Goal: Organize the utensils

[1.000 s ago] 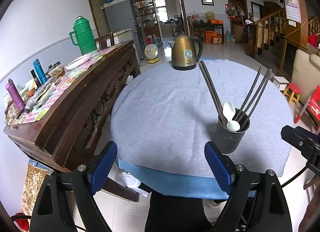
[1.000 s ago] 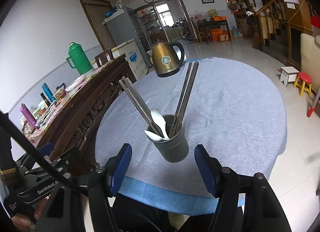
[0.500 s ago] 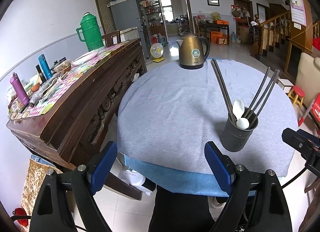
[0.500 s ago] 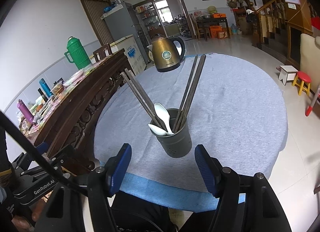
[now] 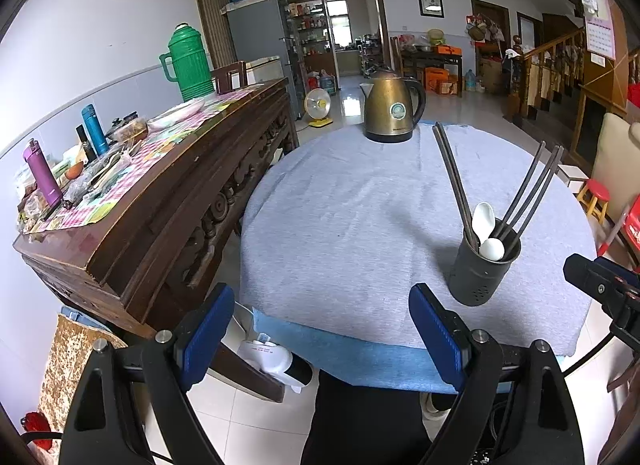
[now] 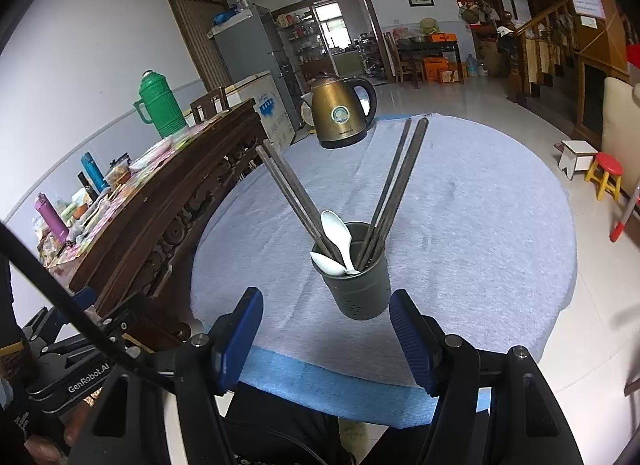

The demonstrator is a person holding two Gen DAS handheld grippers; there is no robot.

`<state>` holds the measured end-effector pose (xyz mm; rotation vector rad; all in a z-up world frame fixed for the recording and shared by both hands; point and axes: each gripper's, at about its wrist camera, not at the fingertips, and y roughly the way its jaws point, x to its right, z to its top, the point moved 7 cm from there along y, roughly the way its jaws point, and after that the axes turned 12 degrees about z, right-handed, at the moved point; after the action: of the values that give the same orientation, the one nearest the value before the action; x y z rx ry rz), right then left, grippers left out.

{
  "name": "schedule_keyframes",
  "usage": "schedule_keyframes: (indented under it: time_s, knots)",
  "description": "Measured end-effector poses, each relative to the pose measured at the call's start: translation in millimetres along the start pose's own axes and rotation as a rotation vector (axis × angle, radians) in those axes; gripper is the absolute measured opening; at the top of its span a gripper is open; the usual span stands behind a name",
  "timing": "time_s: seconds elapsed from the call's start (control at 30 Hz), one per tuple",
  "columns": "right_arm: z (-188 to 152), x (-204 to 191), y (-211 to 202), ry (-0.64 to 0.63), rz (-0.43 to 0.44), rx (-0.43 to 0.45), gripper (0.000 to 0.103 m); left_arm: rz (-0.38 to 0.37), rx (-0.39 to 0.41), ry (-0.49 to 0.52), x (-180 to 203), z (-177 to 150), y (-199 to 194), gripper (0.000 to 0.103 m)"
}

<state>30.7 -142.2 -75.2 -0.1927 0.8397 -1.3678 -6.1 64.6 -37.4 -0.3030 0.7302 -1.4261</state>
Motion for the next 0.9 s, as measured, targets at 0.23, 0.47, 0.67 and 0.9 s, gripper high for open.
schedule_keyframes:
  time_s: [0.23,0.47,0.67,0.9]
  knots:
    - [2.3,-4.8,-1.2,-0.012,0.001,0.005,0.069,-0.002,0.002,-0.001,-1.5,0.7,0.2,0.089]
    - [7.6,-6.7,-2.9,-0.027,-0.005,0.019,0.069,-0.011,0.01,-0.007,-1.3,5.6,-1.7,0.089]
    - [15.0,-8.4,-4.8,-0.047,-0.017,0.033,0.069,-0.017,0.024,0.001,4.3,11.2,-3.5,0.089]
    - [24.4,-1.8,-7.1,-0.059,-0.032,0.056,0.07,-0.026,0.041,0.014,13.1,19.6,1.8,0.089]
